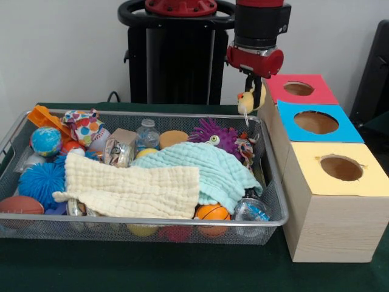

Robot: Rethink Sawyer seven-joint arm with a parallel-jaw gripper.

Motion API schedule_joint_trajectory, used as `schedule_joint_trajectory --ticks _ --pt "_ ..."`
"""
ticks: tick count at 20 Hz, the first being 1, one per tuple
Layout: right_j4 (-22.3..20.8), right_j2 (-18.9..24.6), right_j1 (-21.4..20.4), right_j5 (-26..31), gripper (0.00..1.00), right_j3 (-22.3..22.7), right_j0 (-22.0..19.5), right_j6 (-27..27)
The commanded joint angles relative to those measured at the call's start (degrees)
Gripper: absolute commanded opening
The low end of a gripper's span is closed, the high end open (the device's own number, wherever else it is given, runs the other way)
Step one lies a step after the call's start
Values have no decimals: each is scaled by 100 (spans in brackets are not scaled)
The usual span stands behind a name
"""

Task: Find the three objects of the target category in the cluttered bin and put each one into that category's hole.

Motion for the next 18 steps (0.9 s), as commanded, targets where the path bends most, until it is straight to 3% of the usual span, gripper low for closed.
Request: schedule_joint_trajectory --ticks 1,10,18 --pt "211 -181 -334 845 0 -129 97 545" --pt "291 -406 -848 1548 0 -180 447 681" --pt "556 -96 -401 960 0 43 495 932"
